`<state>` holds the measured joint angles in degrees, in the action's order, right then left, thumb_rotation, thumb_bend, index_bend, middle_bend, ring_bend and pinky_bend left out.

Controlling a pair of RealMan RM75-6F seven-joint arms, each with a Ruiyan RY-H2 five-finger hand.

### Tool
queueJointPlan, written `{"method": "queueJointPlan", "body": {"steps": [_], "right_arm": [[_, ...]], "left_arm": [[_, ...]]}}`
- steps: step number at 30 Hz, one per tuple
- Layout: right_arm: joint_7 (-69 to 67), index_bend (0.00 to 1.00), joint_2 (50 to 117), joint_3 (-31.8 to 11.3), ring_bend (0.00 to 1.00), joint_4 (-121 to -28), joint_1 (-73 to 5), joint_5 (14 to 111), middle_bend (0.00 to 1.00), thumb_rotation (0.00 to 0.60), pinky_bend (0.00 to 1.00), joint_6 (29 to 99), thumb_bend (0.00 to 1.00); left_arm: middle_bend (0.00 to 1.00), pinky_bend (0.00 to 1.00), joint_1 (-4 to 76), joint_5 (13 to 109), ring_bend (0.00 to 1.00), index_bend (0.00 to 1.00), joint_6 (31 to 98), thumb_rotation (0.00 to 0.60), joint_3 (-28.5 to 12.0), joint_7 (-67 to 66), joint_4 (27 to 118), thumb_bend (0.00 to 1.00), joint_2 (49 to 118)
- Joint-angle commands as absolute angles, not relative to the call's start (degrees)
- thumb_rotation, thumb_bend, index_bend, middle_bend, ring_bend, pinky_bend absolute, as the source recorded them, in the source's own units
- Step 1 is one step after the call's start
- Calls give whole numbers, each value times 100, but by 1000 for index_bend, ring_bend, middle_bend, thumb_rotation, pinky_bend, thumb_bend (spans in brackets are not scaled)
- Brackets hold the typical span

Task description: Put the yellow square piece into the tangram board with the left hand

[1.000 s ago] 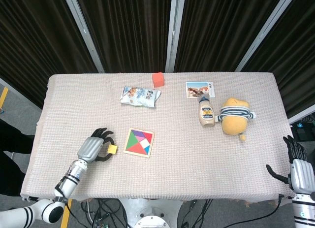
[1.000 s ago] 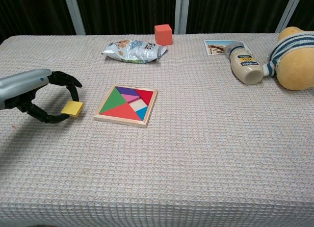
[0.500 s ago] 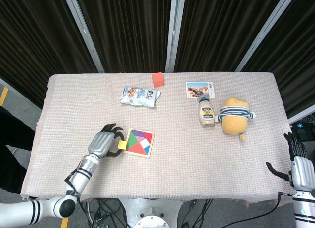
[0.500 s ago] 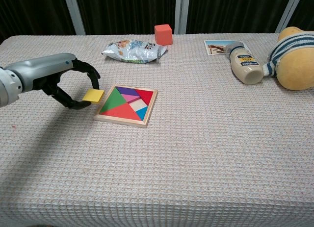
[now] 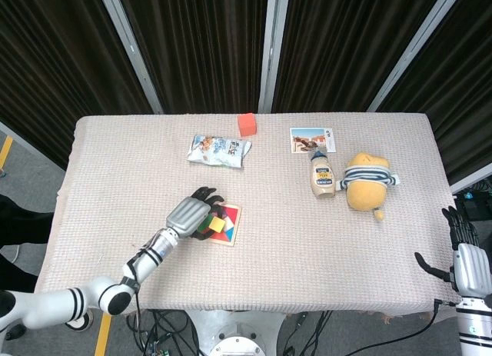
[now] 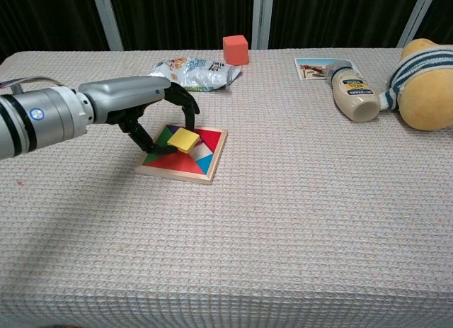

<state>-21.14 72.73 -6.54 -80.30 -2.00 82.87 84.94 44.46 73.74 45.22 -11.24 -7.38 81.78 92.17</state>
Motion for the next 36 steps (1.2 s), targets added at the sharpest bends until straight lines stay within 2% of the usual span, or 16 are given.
{"method": "queueJointPlan", "body": {"steps": [1,9,19,36], "right_arm": [[-2081,0,7282,-636,0,-8028,-206,8306,0,600,0,8490,129],[-2032,0,7300,-585,0,-8043,-215,8407,0,600,0,8529,129],[-1939,0,7291,-564,0,-8121,-248,8452,0,600,0,8526,129],[-1812,0,7312,-537,0,-8141,-293,8430,0,600,0,8455,131]], "left_arm": [[177,21,4782,7813,0,483,4208,600,-1077,-251,7792,339,9247],[177,36,5315,8648,0,484,3813,600,-794,911,7168,339,9149],[182,63,5649,9518,0,484,4380,600,-351,2239,6413,337,9243],[182,76,6053,10175,0,489,4874,600,310,2869,5628,331,9353]]}}
